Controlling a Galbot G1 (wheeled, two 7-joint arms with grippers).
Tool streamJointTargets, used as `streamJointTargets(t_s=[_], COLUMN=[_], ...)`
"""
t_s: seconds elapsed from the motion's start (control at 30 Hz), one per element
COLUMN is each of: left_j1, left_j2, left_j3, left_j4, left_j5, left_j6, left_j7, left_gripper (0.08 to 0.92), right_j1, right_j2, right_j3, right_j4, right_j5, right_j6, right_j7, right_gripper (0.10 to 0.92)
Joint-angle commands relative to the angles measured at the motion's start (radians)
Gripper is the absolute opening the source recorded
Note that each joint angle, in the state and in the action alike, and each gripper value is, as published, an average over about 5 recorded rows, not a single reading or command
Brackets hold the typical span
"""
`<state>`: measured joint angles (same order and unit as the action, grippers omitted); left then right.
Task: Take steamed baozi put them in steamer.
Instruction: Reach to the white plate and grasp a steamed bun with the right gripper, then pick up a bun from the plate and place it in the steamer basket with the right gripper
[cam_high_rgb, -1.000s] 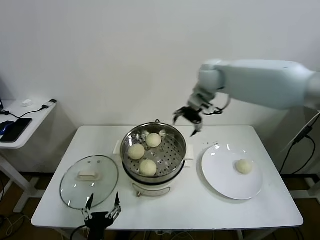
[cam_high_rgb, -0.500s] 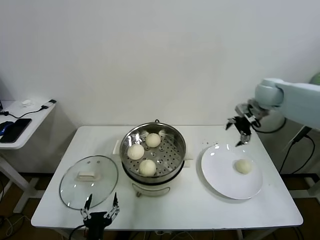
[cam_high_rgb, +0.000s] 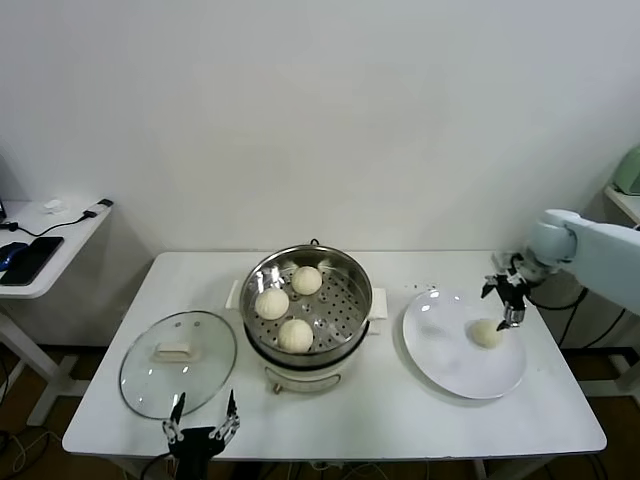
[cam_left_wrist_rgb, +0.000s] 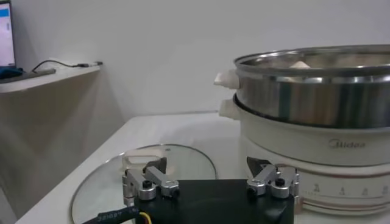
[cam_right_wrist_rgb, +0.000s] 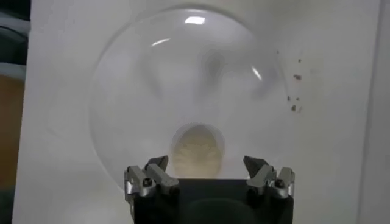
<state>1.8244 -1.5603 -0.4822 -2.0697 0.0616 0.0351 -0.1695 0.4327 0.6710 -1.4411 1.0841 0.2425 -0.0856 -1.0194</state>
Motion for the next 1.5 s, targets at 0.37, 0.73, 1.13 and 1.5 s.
streamJointTargets(t_s=[0.37,0.73,1.13,1.5], left_j1=[-0.008,-0.011,-0.012,-0.013], left_j2=[0.000,0.001,-0.002,-0.003], left_j3=[0.007,0.004,0.007,0.009], left_j4=[0.021,0.020,0.019,0.012], left_j5=[0.002,-0.002,0.003,0.004], left_j6=[-0.005,-0.002,0.000,0.008], left_j7=[0.000,-0.002,-0.003,-0.003], left_gripper=[0.823,0.823,0.823,0.823], right_j1=[-0.231,-0.260,-0.254,-0.065], right_j2=[0.040,0.051,0.046,0.036], right_j3=[0.216,0.252,0.266,0.131], right_j4=[-0.116,-0.123,-0.109,-0.037], right_j5=[-0.121,-0.147,-0.150,-0.056], right_j6=[-0.026,-0.037,-0.037,-0.044], right_j7=[0.031,0.058,0.023,0.005], right_gripper=[0.823,0.823,0.755,0.683])
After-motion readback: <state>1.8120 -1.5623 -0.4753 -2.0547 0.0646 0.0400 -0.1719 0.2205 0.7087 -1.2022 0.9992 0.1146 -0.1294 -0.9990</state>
